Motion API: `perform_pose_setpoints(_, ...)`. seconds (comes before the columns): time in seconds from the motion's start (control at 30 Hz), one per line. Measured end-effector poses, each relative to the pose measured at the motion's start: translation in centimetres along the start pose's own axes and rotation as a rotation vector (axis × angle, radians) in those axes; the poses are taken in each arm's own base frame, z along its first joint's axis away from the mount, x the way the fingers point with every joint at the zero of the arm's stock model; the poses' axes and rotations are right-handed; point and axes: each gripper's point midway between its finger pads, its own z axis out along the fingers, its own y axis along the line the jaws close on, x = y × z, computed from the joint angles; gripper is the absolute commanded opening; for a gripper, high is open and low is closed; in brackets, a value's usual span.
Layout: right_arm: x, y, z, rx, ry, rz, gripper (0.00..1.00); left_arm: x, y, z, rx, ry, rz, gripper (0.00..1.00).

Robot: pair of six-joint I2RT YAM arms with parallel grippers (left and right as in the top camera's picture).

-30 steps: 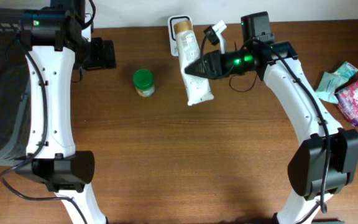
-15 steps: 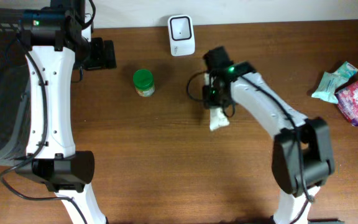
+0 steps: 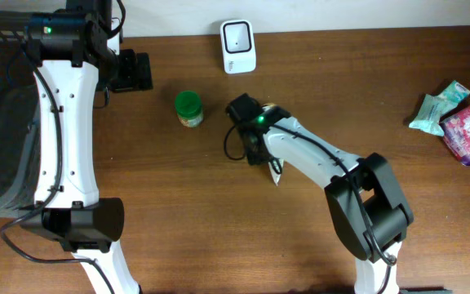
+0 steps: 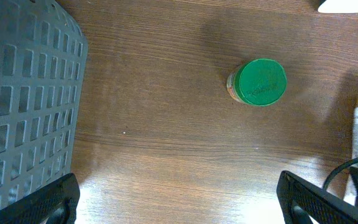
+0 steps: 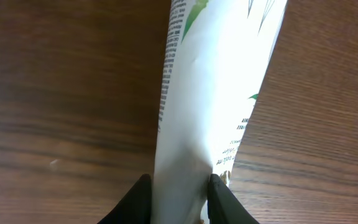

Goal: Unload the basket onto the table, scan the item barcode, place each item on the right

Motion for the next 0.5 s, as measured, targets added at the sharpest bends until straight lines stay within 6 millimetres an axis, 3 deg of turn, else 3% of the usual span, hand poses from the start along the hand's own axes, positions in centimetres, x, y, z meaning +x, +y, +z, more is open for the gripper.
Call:
perform_pose_setpoints(0.07,0.5,0.8,-0.4,0.001,0.007,-0.028,0.25,0.0,0.0,0.0,0.0,0.0,0.0,0.99)
perform_pose_setpoints(0.17,0.4,0.6,-2.0,0.009,0.038,-0.042,0.41,0.0,0.0,0.0,0.0,0.0,0.0,0.99)
perform_pose_setpoints(0.27,-1.8,0.8,-5.3,-0.025,0.006,-0.029,0.51,0.0,0.0,0.0,0.0,0.0,0.0,0.99)
perform_pose_setpoints(0.33,-3.1,1.2,-6.9,-0.056,-0.026,-0.02,0.52,0.0,0.0,0.0,0.0,0.0,0.0,0.99)
perform_pose_setpoints(0.5,-3.4,0.7,-7.0,-0.088,-0.012,0.003,0.63,0.0,0.0,0.0,0.0,0.0,0.0,0.99)
